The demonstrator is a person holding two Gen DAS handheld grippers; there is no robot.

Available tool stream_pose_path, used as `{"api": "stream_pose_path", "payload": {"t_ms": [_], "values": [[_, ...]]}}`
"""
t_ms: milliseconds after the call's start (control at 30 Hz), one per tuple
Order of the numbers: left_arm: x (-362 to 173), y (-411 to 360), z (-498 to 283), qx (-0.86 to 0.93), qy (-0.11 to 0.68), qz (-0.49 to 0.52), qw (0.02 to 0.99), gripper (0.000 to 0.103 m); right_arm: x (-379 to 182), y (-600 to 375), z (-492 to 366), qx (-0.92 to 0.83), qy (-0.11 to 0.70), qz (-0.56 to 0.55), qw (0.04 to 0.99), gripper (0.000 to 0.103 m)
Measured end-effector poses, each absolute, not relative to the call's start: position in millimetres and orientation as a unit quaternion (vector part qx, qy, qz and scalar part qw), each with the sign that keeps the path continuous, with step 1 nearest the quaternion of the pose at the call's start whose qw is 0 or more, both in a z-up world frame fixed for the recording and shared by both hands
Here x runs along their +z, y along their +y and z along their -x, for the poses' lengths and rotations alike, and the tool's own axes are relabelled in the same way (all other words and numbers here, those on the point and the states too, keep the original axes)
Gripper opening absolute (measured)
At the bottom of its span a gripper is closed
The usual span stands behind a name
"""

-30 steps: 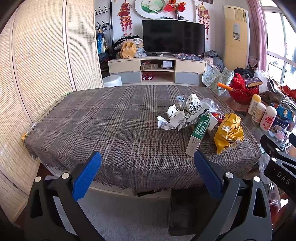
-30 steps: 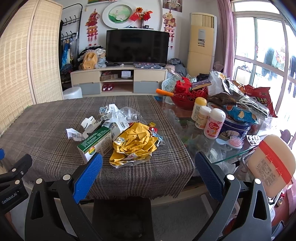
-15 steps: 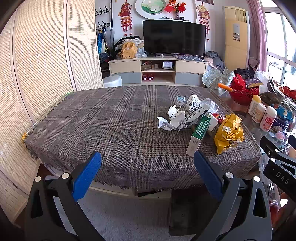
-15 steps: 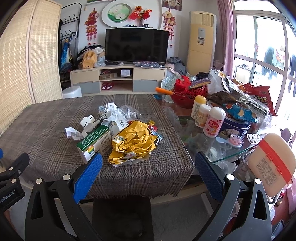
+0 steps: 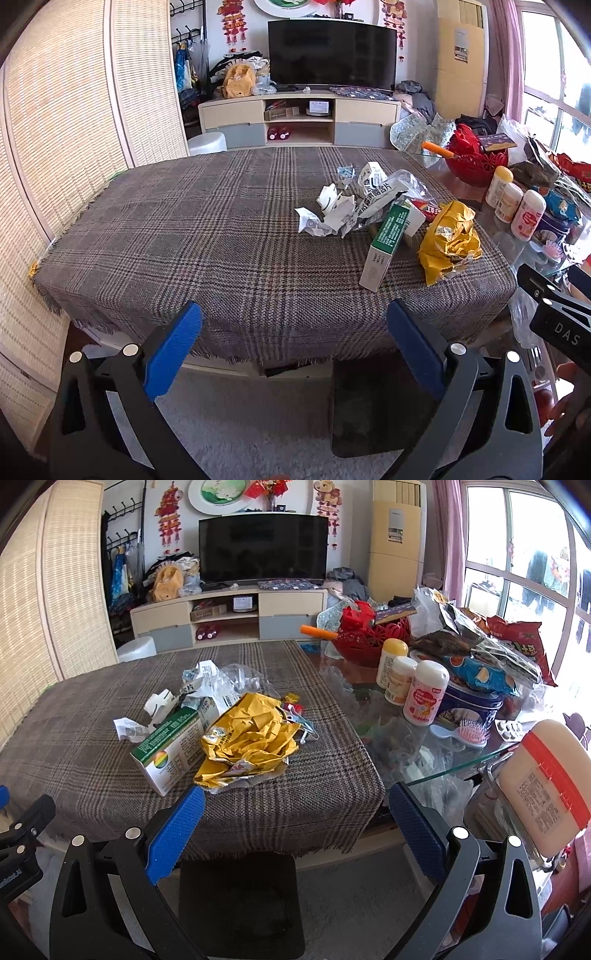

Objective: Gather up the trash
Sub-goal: 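Grasp the crumpled yellow wrapper with the right tool while the left tool grasps the green medicine box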

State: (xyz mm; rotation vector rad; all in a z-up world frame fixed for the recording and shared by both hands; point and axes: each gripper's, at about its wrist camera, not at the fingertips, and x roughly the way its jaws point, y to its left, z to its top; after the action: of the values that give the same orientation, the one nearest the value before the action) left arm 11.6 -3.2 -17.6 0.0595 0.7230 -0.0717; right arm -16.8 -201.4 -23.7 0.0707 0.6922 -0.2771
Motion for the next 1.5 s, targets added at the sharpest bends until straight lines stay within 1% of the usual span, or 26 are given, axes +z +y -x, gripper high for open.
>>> {"api": "stream_pose_path", "payload": {"t_ms": [200,333,533,667,800,867,967,1167,1300,1400,1433,1467,1500], "values": [[-23.4,-9.3,-16.9,-0.055,0.361,-0.018,0.931,0.095,-37.8,-213.1,8.5,-0.119,0.37,-0.072,0.918,0.1],[-28.2,-13.9,-22.8,-0.054,0.372,-0.031,0.926,0.095,-41.7,-220.0,4.2,-0.11,0.379,-0.096,0.914,0.1],[-27.2,-17.4,-41.5,-0.093,0.391,-0.019,0.916,0.095,-28.1,-216.6,-14.0,-0.115,0.386,-0.08,0.912,0.1],[-34.9,-27.8,-58.2,-0.126,0.414,-0.043,0.9,0.094,-16.9,-217.8,-36.4,-0.119,0.403,-0.08,0.904,0.1],[-39.7,-37.8,-71.6,-0.132,0.425,-0.08,0.892,0.091,-14.5,-217.3,-65.8,-0.128,0.425,-0.07,0.893,0.1],[-39.9,-37.9,-79.1,-0.135,0.43,-0.08,0.889,0.088,-19.9,-221.4,-80.5,-0.12,0.444,-0.091,0.883,0.1],[-39.4,-38.7,-89.4,-0.135,0.43,-0.082,0.889,0.088,-29.3,-229.8,-100.1,-0.09,0.468,-0.149,0.866,0.099],[-43.9,-57.2,-103.1,-0.16,0.425,-0.103,0.885,0.087,-40.2,-223.6,-121.9,-0.09,0.481,-0.173,0.855,0.1],[-53.5,-65.0,-118.6,-0.173,0.429,-0.1,0.881,0.08,-52.0,-221.8,-134.2,-0.094,0.491,-0.18,0.847,0.099],[-64.0,-69.7,-130.7,-0.176,0.433,-0.106,0.878,0.077,-62.1,-225.6,-141.8,-0.1,0.497,-0.186,0.842,0.098],[-67.7,-71.2,-135.3,-0.179,0.435,-0.106,0.876,0.072,-65.6,-227.5,-143.5,-0.099,0.499,-0.191,0.84,0.096],[-70.7,-71.8,-138.3,-0.183,0.437,-0.105,0.874,0.069,-68.5,-228.5,-145.1,-0.098,0.501,-0.193,0.838,0.091],[-73.4,-72.5,-141.1,-0.187,0.44,-0.103,0.872,0.061,-72.7,-230.7,-146.4,-0.092,0.504,-0.201,0.835,0.089]]}}
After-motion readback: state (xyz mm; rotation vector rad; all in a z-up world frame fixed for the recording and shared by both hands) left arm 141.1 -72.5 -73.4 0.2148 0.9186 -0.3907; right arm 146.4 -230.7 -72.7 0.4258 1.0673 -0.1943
